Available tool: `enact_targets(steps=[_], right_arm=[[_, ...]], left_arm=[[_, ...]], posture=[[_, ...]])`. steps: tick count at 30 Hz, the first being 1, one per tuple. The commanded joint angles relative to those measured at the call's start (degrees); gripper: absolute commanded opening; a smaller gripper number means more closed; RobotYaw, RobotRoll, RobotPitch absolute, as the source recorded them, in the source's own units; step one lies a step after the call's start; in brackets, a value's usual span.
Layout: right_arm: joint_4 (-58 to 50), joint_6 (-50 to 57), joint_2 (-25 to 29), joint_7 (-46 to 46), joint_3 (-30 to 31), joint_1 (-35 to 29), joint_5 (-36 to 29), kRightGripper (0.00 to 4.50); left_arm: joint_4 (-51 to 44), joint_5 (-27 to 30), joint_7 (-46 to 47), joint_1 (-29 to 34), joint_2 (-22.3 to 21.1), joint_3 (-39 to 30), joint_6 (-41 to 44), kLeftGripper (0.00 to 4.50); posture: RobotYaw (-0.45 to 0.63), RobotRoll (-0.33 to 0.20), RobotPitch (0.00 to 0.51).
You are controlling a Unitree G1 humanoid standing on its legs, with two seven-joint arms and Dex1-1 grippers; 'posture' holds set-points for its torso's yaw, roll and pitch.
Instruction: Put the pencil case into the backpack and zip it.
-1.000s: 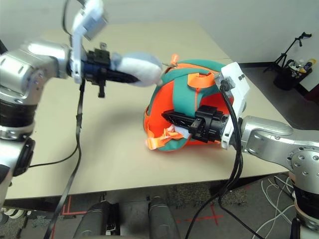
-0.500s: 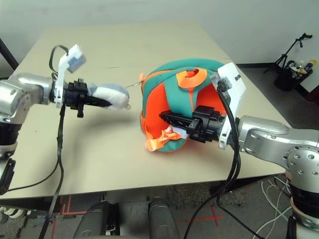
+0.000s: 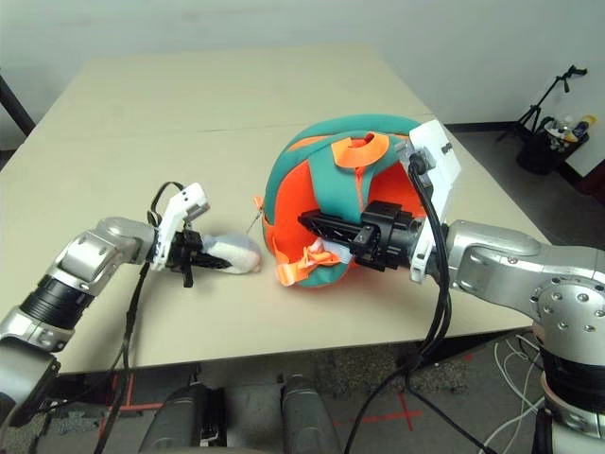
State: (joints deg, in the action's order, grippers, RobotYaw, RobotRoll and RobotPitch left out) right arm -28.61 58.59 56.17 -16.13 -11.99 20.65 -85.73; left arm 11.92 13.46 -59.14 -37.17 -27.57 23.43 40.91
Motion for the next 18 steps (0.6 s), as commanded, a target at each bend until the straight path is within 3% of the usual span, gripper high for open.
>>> enact_targets(steps=[1,2,5,9,12,15,18], right_arm=[[-0.3,0.9,-0.1,0.7,0.5,-0.7,0.6,0.10],[0.0,1.3,0.2,1.2,0.2,-1.4,0.9,0.10],[0.7,2.7,1.8,3.3,-0.7,-4.0,3.0,1.13],[2.8,4.8,3.8,8.7,-3.2,-7.4,6.1,2.49],[4.1,7.5,6.1,12.2,-6.7,-9.1,2.3,3.45],[5.1,10.5,10.6,14.0,-11.9,-11.4,-4.2,4.45],[7.0,11.5,13.5,16.3,-17.7,-14.1,-7.4,4.45]], left_arm=[[1.6,-1.1,1.5,0.8,1.2,0.0,2.0,0.71],[0.7,-0.7,1.9,0.1,1.4,-1.0,2.6,1.10],[-4.4,2.7,3.1,-1.5,1.4,-5.8,7.7,2.08],[-16.9,11.8,4.6,-1.4,-1.0,-15.5,23.1,3.50],[-26.2,17.7,6.9,1.6,-3.7,-23.1,33.8,4.49],[-32.6,21.9,8.9,7.7,-7.2,-32.5,43.2,4.50],[-33.4,22.0,11.7,14.6,-10.4,-41.6,47.0,4.50]], posture=[[-0.08,0.000,0.070],[-0.08,0.000,0.071],[-0.08,0.000,0.073],[-0.06,0.000,0.076],[-0.04,0.000,0.076],[-0.04,0.000,0.076],[-0.05,0.000,0.070]])
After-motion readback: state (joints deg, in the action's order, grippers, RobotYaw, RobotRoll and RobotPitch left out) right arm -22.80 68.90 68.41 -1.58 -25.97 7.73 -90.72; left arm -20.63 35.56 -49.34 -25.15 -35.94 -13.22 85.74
